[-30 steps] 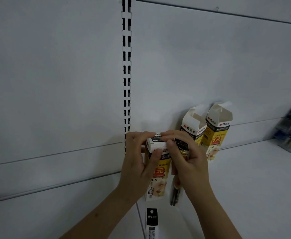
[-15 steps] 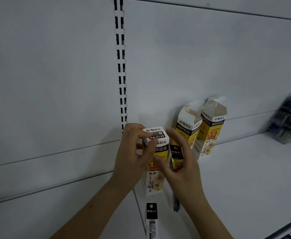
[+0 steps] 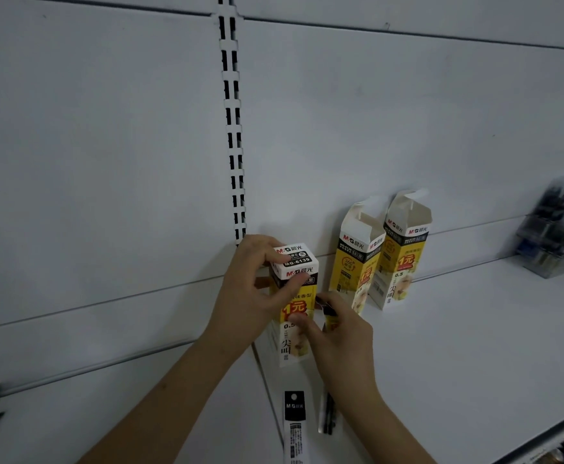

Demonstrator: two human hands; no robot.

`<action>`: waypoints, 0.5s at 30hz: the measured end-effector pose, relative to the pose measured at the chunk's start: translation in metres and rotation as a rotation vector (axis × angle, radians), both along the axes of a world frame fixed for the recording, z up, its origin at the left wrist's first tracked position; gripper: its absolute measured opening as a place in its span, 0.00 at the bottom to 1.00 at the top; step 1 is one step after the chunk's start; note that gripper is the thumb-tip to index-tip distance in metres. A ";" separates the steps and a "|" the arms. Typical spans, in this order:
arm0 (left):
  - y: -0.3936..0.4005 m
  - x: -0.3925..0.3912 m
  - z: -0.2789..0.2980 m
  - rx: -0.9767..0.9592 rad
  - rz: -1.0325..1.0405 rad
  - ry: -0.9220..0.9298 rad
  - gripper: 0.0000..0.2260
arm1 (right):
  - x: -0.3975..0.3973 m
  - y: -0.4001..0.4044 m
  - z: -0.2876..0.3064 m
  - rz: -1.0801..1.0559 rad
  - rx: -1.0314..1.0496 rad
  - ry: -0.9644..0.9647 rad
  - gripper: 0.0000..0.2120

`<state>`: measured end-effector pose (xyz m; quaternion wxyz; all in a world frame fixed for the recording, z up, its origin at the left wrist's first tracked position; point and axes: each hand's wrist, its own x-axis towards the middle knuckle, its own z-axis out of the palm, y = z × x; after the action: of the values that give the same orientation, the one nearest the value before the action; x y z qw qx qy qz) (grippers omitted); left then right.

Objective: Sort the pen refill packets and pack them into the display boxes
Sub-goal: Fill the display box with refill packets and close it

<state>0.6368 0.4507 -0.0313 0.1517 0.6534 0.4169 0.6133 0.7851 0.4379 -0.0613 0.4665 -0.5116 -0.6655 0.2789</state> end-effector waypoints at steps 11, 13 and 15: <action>0.007 -0.008 0.004 -0.028 0.043 0.265 0.18 | 0.002 0.008 -0.001 0.093 -0.118 0.141 0.11; 0.006 -0.012 0.007 0.019 0.190 0.435 0.20 | 0.005 0.012 0.001 0.094 -0.184 0.162 0.08; 0.001 -0.014 0.011 0.034 0.273 0.512 0.24 | 0.014 0.015 0.004 0.062 -0.236 0.153 0.09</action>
<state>0.6224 0.4513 -0.0204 -0.0534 0.7273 0.5153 0.4502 0.7989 0.4532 -0.0575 0.4435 -0.5194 -0.6060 0.4078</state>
